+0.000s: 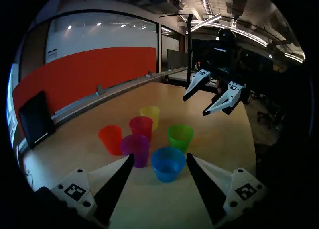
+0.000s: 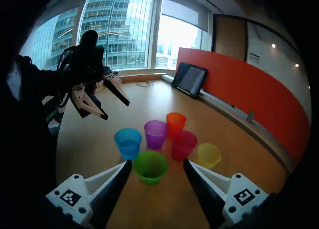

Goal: Pour water

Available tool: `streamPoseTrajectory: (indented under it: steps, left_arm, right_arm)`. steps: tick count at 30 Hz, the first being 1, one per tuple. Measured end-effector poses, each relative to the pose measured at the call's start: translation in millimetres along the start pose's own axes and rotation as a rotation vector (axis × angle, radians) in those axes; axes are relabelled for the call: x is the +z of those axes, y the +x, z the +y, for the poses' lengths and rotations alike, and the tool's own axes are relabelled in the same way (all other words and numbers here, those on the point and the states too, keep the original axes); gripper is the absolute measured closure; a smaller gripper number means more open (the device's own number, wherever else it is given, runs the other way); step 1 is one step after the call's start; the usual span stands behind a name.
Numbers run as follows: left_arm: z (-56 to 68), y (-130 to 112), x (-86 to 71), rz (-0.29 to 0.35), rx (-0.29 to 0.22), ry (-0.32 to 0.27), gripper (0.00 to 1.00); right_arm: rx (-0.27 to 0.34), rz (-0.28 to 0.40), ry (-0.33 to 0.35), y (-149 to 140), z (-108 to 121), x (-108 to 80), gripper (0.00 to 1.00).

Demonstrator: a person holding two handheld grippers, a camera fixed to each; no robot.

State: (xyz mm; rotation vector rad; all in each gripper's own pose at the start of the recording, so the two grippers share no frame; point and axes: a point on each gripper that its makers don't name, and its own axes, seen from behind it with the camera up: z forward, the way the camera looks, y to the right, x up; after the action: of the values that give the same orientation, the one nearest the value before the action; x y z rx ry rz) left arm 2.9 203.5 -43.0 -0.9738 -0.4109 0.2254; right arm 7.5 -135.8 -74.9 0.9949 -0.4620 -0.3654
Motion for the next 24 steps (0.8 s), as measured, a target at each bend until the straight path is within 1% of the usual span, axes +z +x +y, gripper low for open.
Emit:
streamPoseTrajectory:
  steps: [5,14,18,24]
  left_arm:
    - [3.1,-19,5.6,-0.045,0.010,-0.002,0.03]
    - [7.2,-45,16.6,-0.099,0.017,-0.013,0.03]
    - [6.9,-51,22.4,-0.113,0.020,-0.015,0.03]
    - [10.1,-58,32.0,-0.128,0.013,-0.028,0.03]
  right_arm:
    - [-0.005,-0.033,0.005,-13,1,8.2,0.00]
    - [-0.019,-0.079,0.023,-35,-1,25.0,0.00]
    - [-0.023,-0.090,0.029,-41,-2,32.6,0.00]
    - [-0.018,-0.100,0.047,-48,-5,44.2,0.00]
